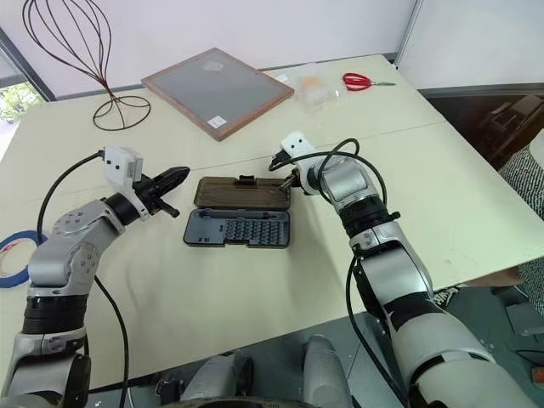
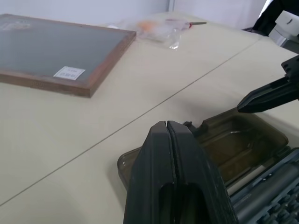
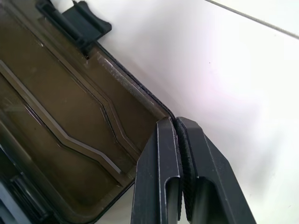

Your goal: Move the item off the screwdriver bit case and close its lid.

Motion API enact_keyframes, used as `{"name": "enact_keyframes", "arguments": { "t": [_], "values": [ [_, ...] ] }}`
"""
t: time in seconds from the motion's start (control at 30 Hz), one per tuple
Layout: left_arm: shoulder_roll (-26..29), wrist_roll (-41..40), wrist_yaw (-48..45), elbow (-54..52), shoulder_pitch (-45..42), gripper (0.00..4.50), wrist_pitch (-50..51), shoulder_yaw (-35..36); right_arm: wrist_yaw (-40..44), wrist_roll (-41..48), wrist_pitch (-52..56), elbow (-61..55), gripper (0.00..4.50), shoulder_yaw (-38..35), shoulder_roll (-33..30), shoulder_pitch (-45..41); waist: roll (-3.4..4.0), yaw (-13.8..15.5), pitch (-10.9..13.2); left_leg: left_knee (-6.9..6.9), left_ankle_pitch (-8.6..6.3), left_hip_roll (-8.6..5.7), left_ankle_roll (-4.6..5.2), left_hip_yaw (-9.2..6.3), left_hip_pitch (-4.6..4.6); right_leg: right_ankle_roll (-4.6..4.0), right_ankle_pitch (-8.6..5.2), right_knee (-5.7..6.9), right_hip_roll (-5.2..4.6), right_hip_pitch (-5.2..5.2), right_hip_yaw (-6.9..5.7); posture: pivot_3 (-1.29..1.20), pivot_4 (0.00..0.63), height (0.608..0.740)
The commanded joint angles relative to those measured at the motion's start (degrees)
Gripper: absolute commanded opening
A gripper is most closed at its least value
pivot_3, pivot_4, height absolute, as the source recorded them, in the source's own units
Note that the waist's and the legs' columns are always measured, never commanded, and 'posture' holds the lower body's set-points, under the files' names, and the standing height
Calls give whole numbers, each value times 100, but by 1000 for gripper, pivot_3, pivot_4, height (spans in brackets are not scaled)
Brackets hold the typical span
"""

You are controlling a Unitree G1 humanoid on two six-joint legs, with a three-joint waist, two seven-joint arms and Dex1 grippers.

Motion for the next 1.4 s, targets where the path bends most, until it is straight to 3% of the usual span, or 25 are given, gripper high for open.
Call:
{"name": "enact_keyframes", "arguments": {
  "t": [0.03,0.27,0.43,0.53,0.7,1.0,1.4],
  "values": [
    [64,-2,35,-231,-72,0,-60,94,104,0,126,369,31,180,227,88,1,-18,-2,-1,0,0,0,0,2,0,0,0,0,1,0,0,150,740],
    [68,-18,88,-349,15,0,-18,98,-157,-85,125,1033,3342,28,401,-286,2,-90,-3,-1,0,1,-1,-5,1,0,0,4,0,1,0,0,150,740],
    [46,-6,150,-404,44,0,-14,84,-223,-115,11,1400,3342,-58,448,-442,2,-114,-3,-4,-1,1,-2,-8,4,0,0,4,1,0,0,0,150,740],
    [53,5,174,-417,51,0,-31,75,-196,-142,-99,1535,2539,-49,444,-463,3,-108,-4,-1,-1,1,-2,-8,6,0,0,5,1,2,1,0,150,740],
    [78,5,193,-450,94,0,-46,92,-137,-185,-163,1612,74,-7,453,-428,1,-103,-8,4,-1,-1,-2,-10,6,0,0,6,0,4,3,0,150,740],
    [137,24,194,-417,72,0,-91,125,124,-275,-233,1276,74,129,393,-282,1,-103,-13,1,-2,0,-3,-12,8,0,0,6,2,5,2,0,150,740],
    [134,83,122,-224,-96,0,-166,50,1351,-578,-1246,-1493,74,1073,-590,871,1,-69,-12,-6,-6,-2,-8,-19,-3,0,0,0,1,-3,-3,0,150,740]
  ]
}}
